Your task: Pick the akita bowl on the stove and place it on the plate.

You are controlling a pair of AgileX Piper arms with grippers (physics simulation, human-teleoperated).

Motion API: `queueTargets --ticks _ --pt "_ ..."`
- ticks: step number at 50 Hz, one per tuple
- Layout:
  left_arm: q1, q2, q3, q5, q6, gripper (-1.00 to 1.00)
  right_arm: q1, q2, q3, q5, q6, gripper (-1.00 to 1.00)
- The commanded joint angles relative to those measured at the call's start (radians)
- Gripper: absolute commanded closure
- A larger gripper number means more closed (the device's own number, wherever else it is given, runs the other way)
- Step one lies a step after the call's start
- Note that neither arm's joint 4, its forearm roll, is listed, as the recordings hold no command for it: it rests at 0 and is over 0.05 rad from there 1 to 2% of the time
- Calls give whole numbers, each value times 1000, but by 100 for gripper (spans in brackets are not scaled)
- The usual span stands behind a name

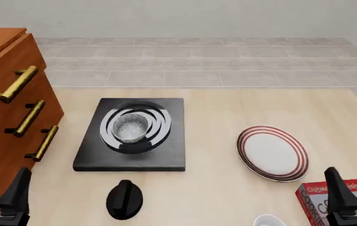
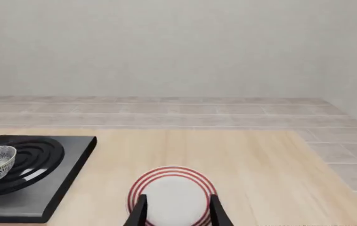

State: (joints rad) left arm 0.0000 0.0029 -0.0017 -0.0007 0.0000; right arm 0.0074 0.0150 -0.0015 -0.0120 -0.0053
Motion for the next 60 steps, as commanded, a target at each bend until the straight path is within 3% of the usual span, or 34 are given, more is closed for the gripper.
queueTargets --ticks 1,13,25,35,46,60 --pt "0 5 -3 -1 0 -100 -9 -3 -4 8 8 -100" --pt "0 5 -3 -1 0 -100 -13 55 -54 -13 -25 -100" --pt "0 5 -3 -1 0 -100 68 285 -157 -132 -15 -100" --pt "0 5 -3 -1 0 -100 151 513 -229 -256 -60 -100" --pt "0 5 -3 -1 0 -100 218 735 -315 -376 -64 -100" --pt "0 5 -3 -1 0 -100 297 932 -432 -444 -66 -100"
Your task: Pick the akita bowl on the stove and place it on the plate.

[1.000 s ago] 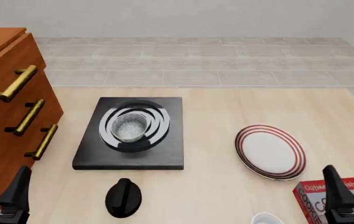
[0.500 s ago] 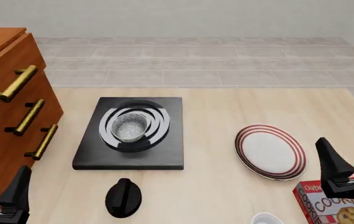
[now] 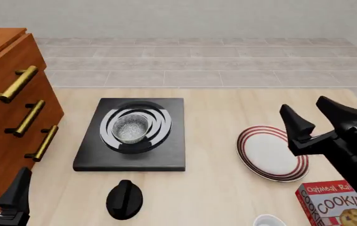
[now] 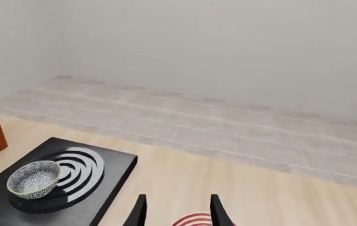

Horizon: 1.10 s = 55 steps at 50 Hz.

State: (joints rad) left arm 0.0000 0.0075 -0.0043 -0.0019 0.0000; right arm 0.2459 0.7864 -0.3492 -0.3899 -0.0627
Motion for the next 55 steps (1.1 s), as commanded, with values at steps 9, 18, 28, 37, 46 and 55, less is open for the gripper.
queueTargets --ticks 9,18,28,37,46,55 --pt "0 0 0 0 0 -100 100 285 -176 -83 5 -100" --pt "0 0 0 0 0 -100 142 397 -279 -72 32 -100" --pt "0 0 0 0 0 -100 189 505 -401 -31 22 -100" --pt "0 0 0 0 0 -100 209 586 -491 3 16 -100" --pt "0 0 0 0 0 -100 252 670 -607 80 20 -100" --pt "0 0 0 0 0 -100 276 726 -688 119 61 -100"
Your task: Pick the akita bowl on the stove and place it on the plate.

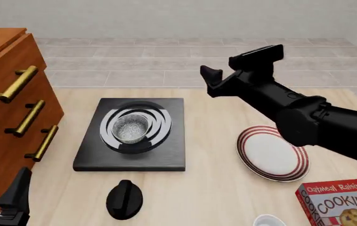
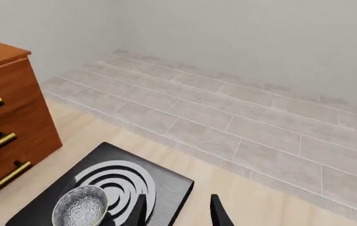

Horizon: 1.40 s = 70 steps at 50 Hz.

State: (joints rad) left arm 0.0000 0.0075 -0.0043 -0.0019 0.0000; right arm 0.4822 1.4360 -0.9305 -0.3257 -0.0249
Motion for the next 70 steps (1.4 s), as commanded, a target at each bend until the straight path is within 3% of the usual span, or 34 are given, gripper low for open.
queueTargets --ticks 1,23,34,36,37,39,54,55,56,59,60,61,70 --pt "0 0 0 0 0 -100 39 84 -120 64 26 -100" --pt "0 0 0 0 0 -100 102 180 -301 237 34 -100" --pt "0 0 0 0 0 -100 133 232 -426 372 23 -100" --pt "0 0 0 0 0 -100 136 230 -431 374 27 -100" --pt "0 0 0 0 0 -100 136 249 -460 403 57 -100" --pt "0 0 0 0 0 -100 144 255 -476 421 25 -100" --pt "0 0 0 0 0 -100 158 341 -615 559 78 -100" --pt "0 0 0 0 0 -100 151 351 -627 567 117 -100" --pt "0 0 0 0 0 -100 161 348 -627 571 90 -100" --pt "0 0 0 0 0 -100 164 354 -638 583 91 -100" --pt "0 0 0 0 0 -100 166 359 -646 589 122 -100" --pt "0 0 0 0 0 -100 172 363 -649 596 94 -100" --pt "0 0 0 0 0 -100 189 401 -699 654 127 -100"
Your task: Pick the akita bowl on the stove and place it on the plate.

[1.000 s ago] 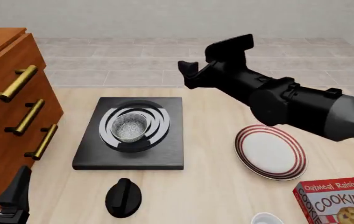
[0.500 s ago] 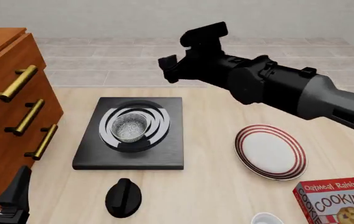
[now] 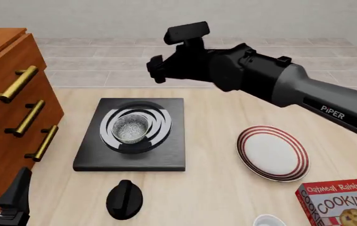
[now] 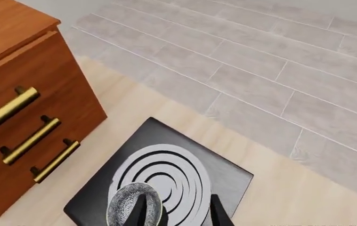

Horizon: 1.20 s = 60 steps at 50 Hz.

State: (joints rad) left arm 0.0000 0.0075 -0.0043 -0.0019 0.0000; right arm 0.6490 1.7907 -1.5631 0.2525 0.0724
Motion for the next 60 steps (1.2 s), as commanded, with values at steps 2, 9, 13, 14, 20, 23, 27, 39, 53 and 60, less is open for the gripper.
queueTargets --ticks 2,9,13,14,20,23,27,39,53,60 --pt "0 0 0 0 0 -100 32 54 -76 93 21 -100" --pt "0 0 0 0 0 -100 28 73 -93 107 23 -100" --pt "0 0 0 0 0 -100 12 91 -93 101 22 -100" --pt "0 0 0 0 0 -100 16 100 -95 106 51 -100" --pt "0 0 0 0 0 -100 -8 127 -109 103 48 -100" --pt "0 0 0 0 0 -100 -17 141 -122 103 55 -100" --pt "0 0 0 0 0 -100 -22 151 -130 105 46 -100" --pt "0 0 0 0 0 -100 -5 157 -114 93 60 -100" --pt "0 0 0 0 0 -100 -3 179 -97 88 88 -100" --pt "0 0 0 0 0 -100 -15 197 -101 85 95 -100"
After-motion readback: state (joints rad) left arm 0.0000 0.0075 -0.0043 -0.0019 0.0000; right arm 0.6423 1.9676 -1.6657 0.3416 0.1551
